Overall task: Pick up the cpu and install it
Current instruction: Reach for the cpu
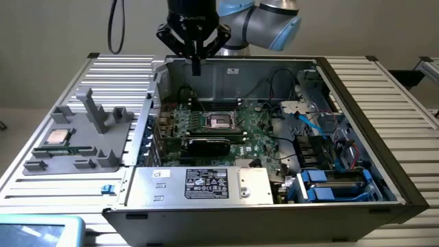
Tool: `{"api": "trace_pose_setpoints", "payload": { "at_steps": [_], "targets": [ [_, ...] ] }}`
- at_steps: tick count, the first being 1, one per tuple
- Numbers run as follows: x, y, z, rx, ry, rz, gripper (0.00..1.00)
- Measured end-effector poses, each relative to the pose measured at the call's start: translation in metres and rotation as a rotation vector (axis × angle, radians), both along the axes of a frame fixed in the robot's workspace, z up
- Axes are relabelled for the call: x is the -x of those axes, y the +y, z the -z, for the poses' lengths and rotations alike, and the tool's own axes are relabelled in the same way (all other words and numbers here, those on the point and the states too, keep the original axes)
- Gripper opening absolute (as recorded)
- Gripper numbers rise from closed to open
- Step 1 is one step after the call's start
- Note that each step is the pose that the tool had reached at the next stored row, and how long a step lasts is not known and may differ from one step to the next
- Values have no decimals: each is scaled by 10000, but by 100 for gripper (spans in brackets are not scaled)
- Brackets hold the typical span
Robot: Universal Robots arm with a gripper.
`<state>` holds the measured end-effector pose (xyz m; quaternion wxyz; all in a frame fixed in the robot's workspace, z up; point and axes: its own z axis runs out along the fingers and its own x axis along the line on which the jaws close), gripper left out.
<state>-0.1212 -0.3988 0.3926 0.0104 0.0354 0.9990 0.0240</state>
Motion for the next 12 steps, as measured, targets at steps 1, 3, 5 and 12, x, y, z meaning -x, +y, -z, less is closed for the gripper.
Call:
{"api": "trace_pose_setpoints", "payload": {
  "at_steps": [1,3,5,12],
  "targets": [
    [0,0,0,0,0,0,9],
    [0,0,0,0,0,0,9],
    [0,0,0,0,0,0,9],
    [0,0,0,-1,-7,0,9]
  ]
}}
